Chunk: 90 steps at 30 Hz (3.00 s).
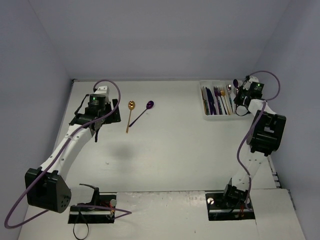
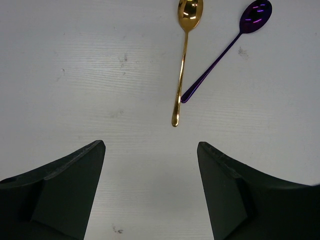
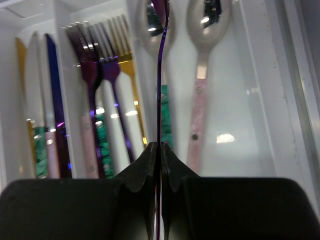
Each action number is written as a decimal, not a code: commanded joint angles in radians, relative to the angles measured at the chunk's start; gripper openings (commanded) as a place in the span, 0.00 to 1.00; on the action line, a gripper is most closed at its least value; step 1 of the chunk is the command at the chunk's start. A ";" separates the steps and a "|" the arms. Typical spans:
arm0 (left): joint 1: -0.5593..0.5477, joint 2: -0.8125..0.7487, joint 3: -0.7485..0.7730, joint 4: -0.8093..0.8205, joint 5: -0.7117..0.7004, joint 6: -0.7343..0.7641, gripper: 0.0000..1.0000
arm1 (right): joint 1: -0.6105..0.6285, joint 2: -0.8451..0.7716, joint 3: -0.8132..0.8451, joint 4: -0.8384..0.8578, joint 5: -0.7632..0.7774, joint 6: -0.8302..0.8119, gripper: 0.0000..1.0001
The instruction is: Sort the eating utensils into containers
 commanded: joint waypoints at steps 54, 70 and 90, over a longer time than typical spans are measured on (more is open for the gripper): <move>-0.004 0.859 0.631 -0.051 0.039 0.071 0.70 | 0.216 -1.030 -0.549 -0.002 -0.034 0.394 1.00; -0.044 0.955 0.685 -0.060 0.002 0.088 0.23 | 0.232 -1.055 -0.595 -0.019 -0.056 0.400 1.00; -0.067 0.588 0.671 -0.072 0.101 -0.216 0.00 | 0.798 -0.827 -0.438 0.077 0.100 0.361 1.00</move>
